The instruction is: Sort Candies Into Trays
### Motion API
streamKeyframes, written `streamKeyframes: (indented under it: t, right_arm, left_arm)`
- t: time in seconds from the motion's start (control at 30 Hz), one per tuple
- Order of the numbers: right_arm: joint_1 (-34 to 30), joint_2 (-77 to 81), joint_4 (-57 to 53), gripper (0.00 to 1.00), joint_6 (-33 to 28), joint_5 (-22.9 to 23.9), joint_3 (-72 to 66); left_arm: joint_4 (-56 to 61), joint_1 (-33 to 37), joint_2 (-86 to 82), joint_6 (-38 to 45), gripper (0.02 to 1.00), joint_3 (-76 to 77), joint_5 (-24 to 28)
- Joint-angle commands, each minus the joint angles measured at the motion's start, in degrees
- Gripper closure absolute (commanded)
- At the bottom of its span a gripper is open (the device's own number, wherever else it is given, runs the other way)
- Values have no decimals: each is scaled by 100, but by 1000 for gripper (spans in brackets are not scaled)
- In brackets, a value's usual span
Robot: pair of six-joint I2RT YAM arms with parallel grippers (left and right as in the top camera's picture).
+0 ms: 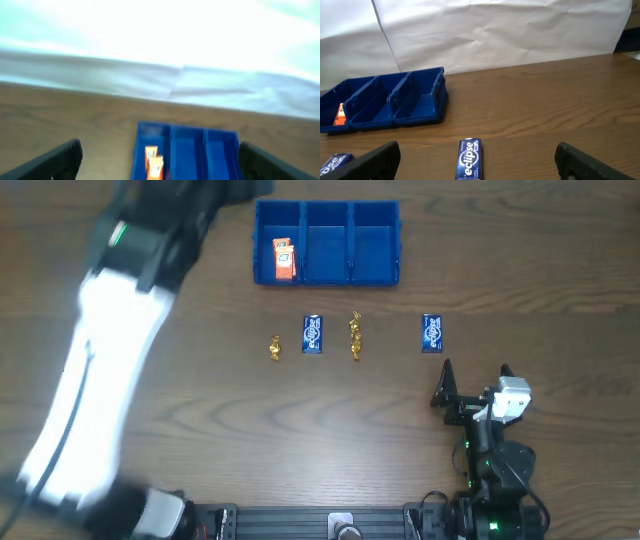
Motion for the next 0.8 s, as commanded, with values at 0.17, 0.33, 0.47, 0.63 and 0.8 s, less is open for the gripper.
streamKeyframes:
  t: [0.17,0.33,0.47,0.63,0.8]
  right_arm:
    - [-33,-42,-31,3,-85,-31,-13]
    - [-35,-42,-31,3,-85,-31,-13]
    - [-35,-42,-33,3,-85,-31,-13]
    - [-35,-42,-31,3,-85,-31,-13]
    - [-33,-42,-33,3,-85,-31,-13]
  left_arm:
    - [2063,420,-3169,1117,20,-4028,168]
    - [2863,1001,-4863,1370,18,-5888,570]
    - [3451,1250,-6190,1497,18,-7366,732]
    - [4483,1665,-7597,1665,20,-9066,1368]
    - [5254,1878,-8387,1965,20,-10275,1884]
